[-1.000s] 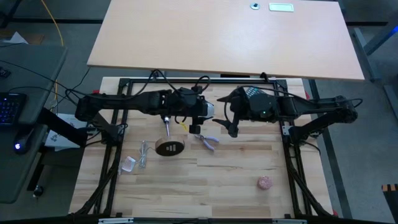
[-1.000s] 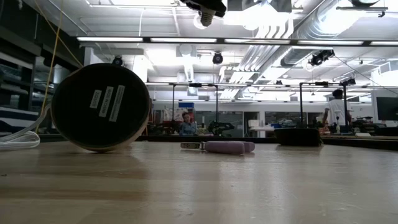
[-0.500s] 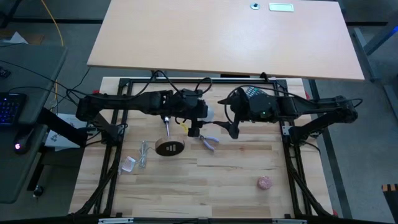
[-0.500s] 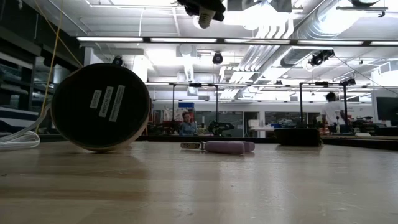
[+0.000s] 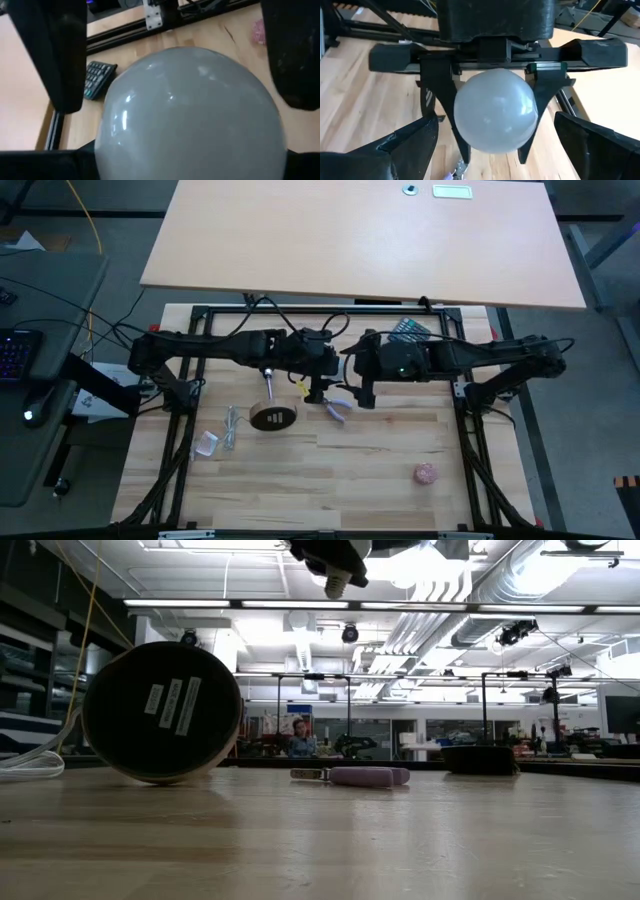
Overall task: Screw lightbulb
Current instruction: Insert the light bulb into the lamp socket
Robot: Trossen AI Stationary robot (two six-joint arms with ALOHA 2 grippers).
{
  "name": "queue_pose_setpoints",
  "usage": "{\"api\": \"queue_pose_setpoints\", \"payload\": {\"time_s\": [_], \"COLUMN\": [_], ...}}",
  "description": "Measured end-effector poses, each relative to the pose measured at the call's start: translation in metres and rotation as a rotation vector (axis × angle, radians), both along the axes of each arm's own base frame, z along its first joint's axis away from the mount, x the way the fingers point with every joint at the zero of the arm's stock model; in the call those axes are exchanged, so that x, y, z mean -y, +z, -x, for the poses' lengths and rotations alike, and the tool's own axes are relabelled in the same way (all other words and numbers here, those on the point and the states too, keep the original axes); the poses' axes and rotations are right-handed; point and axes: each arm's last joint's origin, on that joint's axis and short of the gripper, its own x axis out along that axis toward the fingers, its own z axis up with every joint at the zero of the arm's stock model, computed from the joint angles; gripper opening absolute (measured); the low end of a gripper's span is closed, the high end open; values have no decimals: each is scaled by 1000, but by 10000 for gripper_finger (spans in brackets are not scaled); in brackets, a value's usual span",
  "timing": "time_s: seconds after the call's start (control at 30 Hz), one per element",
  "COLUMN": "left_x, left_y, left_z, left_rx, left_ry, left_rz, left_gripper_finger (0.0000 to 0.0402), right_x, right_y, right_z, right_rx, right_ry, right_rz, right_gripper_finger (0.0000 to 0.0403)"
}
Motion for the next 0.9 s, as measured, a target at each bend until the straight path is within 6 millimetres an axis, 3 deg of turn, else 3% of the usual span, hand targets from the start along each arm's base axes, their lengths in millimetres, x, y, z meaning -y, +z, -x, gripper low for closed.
{"api": "queue_pose_setpoints", "payload": {"time_s": [0.17, 0.53, 0.83, 0.9], "left_x": [2, 2, 2, 2], "left_y": [1, 0, -1, -1], "left_z": [-1, -3, -3, -3], "left_rx": [15, 21, 18, 18], "left_ry": [-71, -81, -84, -77], "left_rz": [20, 27, 28, 41], "left_gripper_finger": [196, 196, 193, 214], "right_x": [0, 0, -1, -1], "right_y": [-4, -6, -6, -6], "right_z": [-5, -8, -8, -8], "right_rx": [-8, -4, -2, -1], "right_ry": [-1, -10, -15, -16], "right_rz": [3, 29, 33, 31], "right_gripper_finger": [380, 286, 241, 238]}}
